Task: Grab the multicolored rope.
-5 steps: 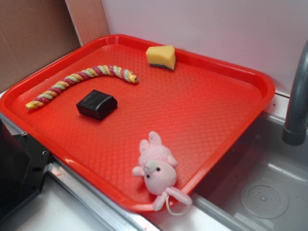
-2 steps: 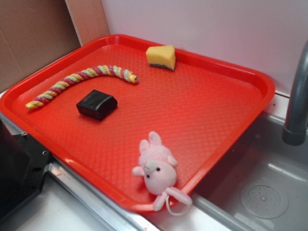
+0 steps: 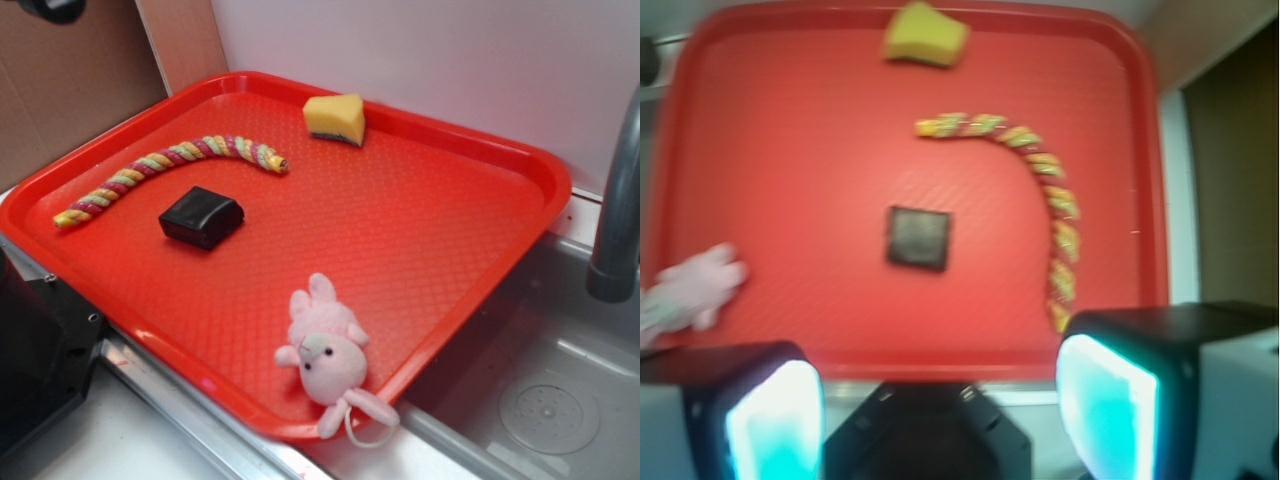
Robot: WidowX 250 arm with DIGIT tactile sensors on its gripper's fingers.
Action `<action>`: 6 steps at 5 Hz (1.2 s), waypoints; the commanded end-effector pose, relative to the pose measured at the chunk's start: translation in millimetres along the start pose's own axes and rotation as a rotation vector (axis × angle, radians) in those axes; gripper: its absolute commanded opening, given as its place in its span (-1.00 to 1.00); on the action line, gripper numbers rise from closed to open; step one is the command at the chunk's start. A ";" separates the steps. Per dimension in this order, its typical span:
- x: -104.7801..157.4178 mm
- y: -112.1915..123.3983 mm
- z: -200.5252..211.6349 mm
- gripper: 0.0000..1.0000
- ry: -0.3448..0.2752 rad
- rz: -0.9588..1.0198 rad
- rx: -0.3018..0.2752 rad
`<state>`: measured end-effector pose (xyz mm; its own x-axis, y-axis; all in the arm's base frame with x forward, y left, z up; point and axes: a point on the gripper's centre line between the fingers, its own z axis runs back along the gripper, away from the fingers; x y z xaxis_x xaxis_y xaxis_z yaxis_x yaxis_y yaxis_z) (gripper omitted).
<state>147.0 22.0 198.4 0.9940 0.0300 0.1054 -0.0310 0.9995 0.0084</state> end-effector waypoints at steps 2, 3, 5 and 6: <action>36.3 61.3 -79.7 1.00 -0.028 -0.087 0.018; 47.2 76.1 -112.2 1.00 -0.019 -0.091 0.030; 62.1 97.0 -170.2 1.00 0.063 -0.113 -0.004; 62.5 93.4 -187.1 1.00 0.101 -0.137 0.015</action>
<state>218.9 117.3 14.9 0.9945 -0.1018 -0.0265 0.1020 0.9948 0.0072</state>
